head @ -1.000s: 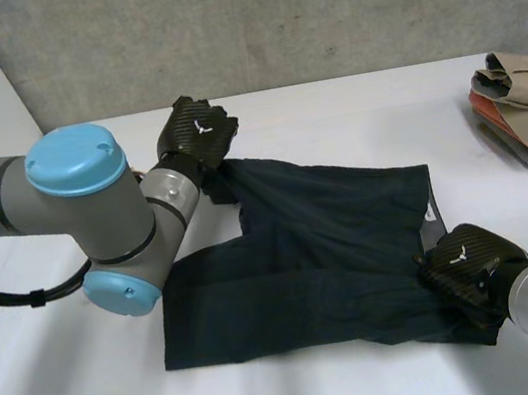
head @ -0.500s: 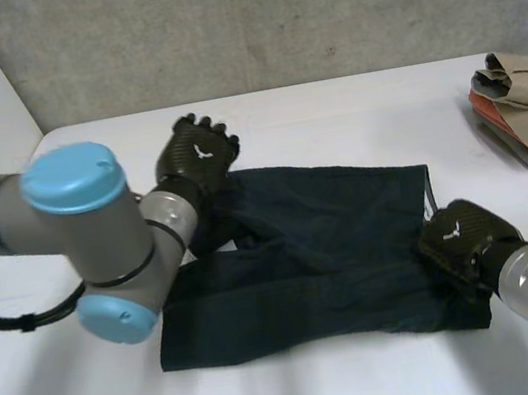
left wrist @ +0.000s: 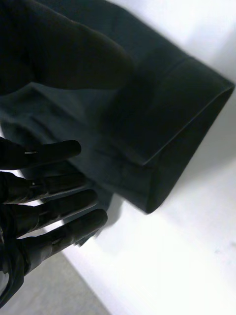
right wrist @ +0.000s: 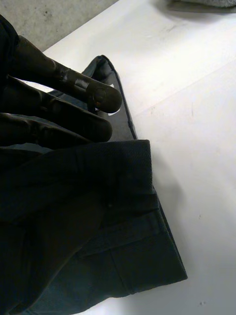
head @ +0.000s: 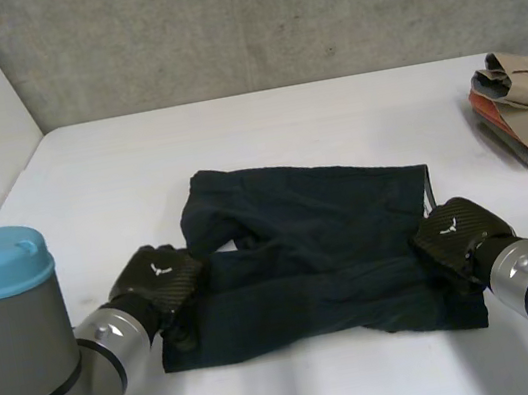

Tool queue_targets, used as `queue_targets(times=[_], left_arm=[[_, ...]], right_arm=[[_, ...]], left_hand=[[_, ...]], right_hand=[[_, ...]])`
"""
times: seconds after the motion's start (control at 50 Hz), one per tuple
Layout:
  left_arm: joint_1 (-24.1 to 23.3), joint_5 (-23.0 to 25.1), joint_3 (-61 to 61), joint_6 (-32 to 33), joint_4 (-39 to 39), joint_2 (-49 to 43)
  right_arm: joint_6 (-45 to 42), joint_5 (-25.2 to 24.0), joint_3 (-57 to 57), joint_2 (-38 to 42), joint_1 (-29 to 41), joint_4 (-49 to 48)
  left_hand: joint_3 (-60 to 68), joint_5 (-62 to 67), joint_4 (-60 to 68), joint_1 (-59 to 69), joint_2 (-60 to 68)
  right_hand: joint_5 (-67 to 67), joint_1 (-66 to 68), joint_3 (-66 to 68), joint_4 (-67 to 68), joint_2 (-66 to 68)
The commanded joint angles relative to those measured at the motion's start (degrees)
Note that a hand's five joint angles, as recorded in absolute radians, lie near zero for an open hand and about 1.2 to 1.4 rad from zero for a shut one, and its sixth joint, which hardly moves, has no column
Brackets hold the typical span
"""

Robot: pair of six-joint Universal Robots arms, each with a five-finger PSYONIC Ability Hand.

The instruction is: Fold the laundry.

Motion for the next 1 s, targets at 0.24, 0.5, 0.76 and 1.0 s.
queue_targets(times=[0.24,0.5,0.76,1.0], left_arm=[[-1.8,-4.5,-0.2,1.6,-1.5,1.0],[-5.7,-5.5,-7.5,13.9,-27.4,23.7],[-7.6,-5.6,-7.4,13.2,-22.5,27.4],[-5.2,-6.0,5.3,13.5,3.4,3.1]], right_arm=[[-1.0,0.3,0.8,-4.0,-0.4,2.8],[-12.0,-3.7,-2.4,-20.1,-1.5,33.8],[-15.1,-14.1,-1.8,-23.3,-9.5,37.5],[-7.8,-10.7,-8.0,-5.3,-9.4,20.4]], left_hand=[[48.9,48.4,48.7,48.9,48.8],[48.9,48.4,48.7,48.9,48.8],[48.9,48.4,48.7,48.9,48.8],[48.9,48.4,48.7,48.9,48.8]], right_hand=[[13.3,24.0,11.7,11.9,13.2],[13.3,24.0,11.7,11.9,13.2],[13.3,24.0,11.7,11.9,13.2],[13.3,24.0,11.7,11.9,13.2]])
